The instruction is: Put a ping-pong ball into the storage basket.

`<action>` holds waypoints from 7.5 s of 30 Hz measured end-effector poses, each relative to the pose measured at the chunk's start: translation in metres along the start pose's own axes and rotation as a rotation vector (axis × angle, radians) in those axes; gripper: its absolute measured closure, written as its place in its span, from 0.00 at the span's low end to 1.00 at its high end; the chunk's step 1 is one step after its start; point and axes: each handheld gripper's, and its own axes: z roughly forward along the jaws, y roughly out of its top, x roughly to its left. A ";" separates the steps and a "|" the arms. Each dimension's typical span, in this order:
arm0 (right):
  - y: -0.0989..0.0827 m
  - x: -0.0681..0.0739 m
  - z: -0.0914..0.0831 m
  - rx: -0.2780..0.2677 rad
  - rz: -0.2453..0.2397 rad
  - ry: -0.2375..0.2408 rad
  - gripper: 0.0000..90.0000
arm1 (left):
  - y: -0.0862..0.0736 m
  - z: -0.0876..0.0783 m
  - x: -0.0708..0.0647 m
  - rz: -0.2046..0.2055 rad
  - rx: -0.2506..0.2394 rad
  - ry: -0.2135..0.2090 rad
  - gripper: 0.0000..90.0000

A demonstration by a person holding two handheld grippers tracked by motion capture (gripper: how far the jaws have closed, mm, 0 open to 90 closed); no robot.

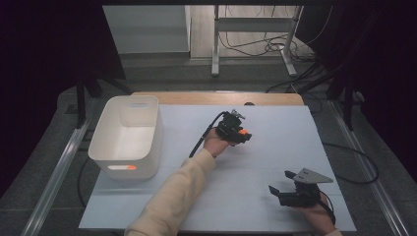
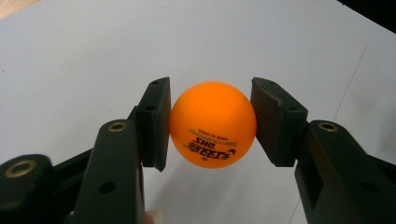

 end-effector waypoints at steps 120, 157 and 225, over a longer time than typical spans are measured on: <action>-0.002 -0.001 0.001 0.017 -0.003 -0.019 0.18 | -0.037 -0.098 -0.024 0.081 -0.180 -0.035 0.56; -0.002 -0.001 0.001 0.024 -0.005 -0.023 0.18 | -0.041 -0.115 -0.011 0.072 -0.197 0.014 0.56; -0.003 -0.001 0.002 0.032 -0.004 -0.032 0.18 | -0.053 -0.157 0.012 0.030 -0.264 0.092 0.56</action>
